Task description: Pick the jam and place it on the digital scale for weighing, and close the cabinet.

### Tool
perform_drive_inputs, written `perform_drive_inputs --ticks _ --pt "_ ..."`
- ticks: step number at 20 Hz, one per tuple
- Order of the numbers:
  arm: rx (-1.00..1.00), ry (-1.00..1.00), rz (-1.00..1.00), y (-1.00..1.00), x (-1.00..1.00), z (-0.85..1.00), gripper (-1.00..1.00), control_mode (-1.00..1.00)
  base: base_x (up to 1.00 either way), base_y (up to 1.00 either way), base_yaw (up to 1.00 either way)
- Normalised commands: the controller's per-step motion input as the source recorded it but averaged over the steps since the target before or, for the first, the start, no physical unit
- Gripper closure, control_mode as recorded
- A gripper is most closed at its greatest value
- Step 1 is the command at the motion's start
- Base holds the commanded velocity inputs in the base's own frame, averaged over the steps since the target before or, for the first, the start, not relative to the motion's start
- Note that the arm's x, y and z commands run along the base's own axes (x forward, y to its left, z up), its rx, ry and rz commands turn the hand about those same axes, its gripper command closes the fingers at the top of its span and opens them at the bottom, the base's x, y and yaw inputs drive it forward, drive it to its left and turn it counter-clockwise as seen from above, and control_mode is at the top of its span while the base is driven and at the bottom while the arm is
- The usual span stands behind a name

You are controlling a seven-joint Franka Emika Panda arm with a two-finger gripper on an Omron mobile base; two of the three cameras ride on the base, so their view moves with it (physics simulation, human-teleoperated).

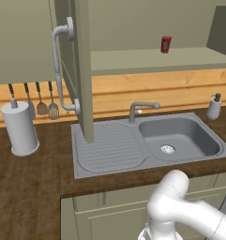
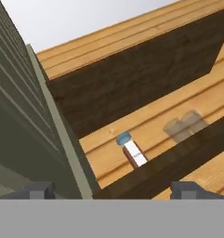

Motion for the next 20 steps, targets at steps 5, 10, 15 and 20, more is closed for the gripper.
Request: perform_drive_inputs --ticks 5,10,15,20 --pt "0.0 -0.25 0.05 0.0 0.03 0.72 -1.0 -1.0 0.0 0.0 0.0" --pt "0.0 -0.56 0.19 0.65 -0.62 0.32 -1.0 -1.0 0.0 0.0 0.0" --pt "-0.01 -0.54 0.21 0.58 -0.01 0.84 -1.0 -1.0 0.0 0.0 0.0" --pt "-0.09 -0.44 0.1 0.47 -0.18 1.0 -1.0 -1.0 0.0 0.0 0.0"
